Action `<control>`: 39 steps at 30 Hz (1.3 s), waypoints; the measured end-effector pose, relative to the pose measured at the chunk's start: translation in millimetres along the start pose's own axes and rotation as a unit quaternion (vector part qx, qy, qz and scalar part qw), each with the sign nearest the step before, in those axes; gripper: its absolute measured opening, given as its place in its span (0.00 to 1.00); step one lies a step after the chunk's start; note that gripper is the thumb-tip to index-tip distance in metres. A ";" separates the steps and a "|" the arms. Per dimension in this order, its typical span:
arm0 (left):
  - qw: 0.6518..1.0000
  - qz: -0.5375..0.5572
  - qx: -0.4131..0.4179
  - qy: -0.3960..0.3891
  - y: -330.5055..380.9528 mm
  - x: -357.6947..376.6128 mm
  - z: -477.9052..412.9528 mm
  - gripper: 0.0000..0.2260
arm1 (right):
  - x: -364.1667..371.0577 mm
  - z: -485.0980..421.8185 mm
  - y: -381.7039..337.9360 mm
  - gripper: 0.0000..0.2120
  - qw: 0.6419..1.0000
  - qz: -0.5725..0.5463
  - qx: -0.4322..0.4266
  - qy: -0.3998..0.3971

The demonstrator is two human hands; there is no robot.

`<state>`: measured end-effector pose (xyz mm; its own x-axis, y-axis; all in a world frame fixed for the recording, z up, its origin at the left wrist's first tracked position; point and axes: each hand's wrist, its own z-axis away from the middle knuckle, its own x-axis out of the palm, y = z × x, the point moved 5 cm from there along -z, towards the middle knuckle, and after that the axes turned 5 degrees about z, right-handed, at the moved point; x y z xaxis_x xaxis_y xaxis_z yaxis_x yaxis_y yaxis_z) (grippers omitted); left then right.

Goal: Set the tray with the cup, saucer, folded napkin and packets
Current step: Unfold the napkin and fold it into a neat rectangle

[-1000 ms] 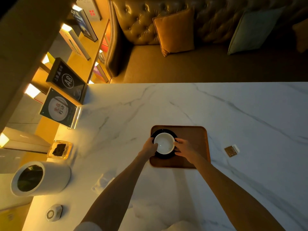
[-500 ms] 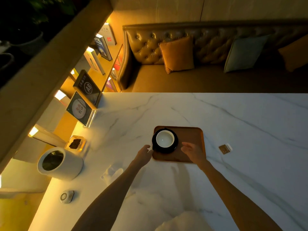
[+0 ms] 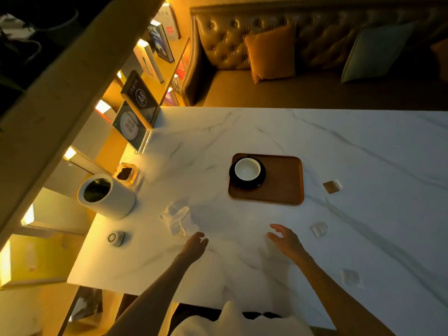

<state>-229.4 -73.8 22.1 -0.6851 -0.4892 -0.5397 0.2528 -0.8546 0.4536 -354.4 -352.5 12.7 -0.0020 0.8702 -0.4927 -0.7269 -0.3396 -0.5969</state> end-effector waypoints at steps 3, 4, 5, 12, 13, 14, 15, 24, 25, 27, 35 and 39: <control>1.000 0.013 -0.017 0.001 -15.3 -3.7 4.0 0.18 | 9.3 3.9 -1.8 0.22 1.000 0.012 0.008 -0.015; 1.000 0.015 -0.017 0.001 -17.7 -7.3 4.6 0.18 | 11.5 3.0 -5.5 0.22 1.000 0.015 0.008 -0.018; 1.000 0.017 -0.016 0.003 -19.6 -12.2 4.6 0.18 | 13.7 1.0 -10.9 0.22 1.000 0.019 0.005 -0.019; 0.998 0.050 -0.001 0.022 -34.3 -71.4 -16.7 0.16 | 42.4 -21.2 -81.8 0.20 1.000 0.010 -0.005 -0.019; 0.998 0.057 -0.004 0.026 -36.7 -81.5 -22.3 0.16 | 50.5 -22.7 -95.0 0.20 1.000 0.007 -0.005 -0.020; 0.997 0.066 -0.006 0.029 -39.0 -90.6 -28.5 0.15 | 60.0 -24.2 -107.9 0.19 1.000 0.011 -0.007 -0.021; 0.997 0.072 -0.008 0.032 -40.9 -99.2 -34.8 0.15 | 70.9 -26.0 -120.9 0.19 0.999 0.021 -0.008 -0.024; 0.998 0.061 0.022 0.011 -60.0 -133.4 -76.2 0.14 | 184.8 -42.2 -204.7 0.20 0.988 0.139 0.011 -0.070; 0.998 0.058 0.021 0.004 -62.7 -134.5 -79.6 0.15 | 195.5 -44.4 -210.2 0.22 0.986 0.148 0.013 -0.077; 0.999 0.045 0.017 -0.010 -68.2 -137.5 -86.6 0.16 | 212.9 -48.0 -218.9 0.23 0.984 0.152 0.018 -0.090; 0.996 0.079 0.008 -0.047 -82.4 -142.7 -114.4 0.14 | 231.6 -58.8 -231.3 0.19 0.984 0.170 0.043 -0.035; 0.993 0.105 0.004 -0.053 -85.1 -140.4 -120.2 0.12 | 228.5 -62.5 -234.7 0.17 0.983 0.182 0.027 -0.019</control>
<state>-72.7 46.6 -25.9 -0.6858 -0.6348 -0.3560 0.3928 -0.7346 0.5532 -141.3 -96.3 0.7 -0.2948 0.7075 -0.6423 -0.7088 -0.6127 -0.3496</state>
